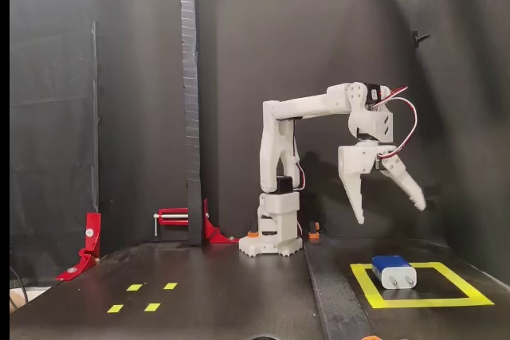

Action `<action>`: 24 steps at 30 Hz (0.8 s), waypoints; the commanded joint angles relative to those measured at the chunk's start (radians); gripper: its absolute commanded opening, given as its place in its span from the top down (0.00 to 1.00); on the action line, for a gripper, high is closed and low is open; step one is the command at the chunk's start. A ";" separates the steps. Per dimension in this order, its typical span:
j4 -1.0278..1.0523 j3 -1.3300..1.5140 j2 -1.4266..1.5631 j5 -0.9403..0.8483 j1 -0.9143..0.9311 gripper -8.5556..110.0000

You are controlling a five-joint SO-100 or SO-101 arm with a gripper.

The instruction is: Grasp the block and place it in the designated area.

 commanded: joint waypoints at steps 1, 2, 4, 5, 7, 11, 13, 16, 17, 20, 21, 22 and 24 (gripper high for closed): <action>0.000 -0.014 0.041 -0.005 0.008 0.77; -0.002 -0.014 0.041 -0.005 0.008 0.80; -0.002 -0.014 0.043 -0.005 0.009 0.84; -0.002 -0.014 0.043 -0.005 0.009 0.84; -0.003 -0.014 0.043 -0.005 0.009 0.85; -0.008 -0.014 0.043 -0.005 0.011 0.90; -0.009 -0.014 0.043 -0.002 0.012 0.93; -0.011 -0.014 0.041 0.000 0.015 0.93; -0.011 -0.014 0.041 0.000 0.017 0.93; -0.011 -0.012 0.041 0.003 0.017 0.93; -0.011 -0.012 0.041 0.012 0.017 0.93; -0.012 -0.012 0.041 0.031 0.015 0.93; -0.023 -0.012 0.041 0.092 0.009 0.93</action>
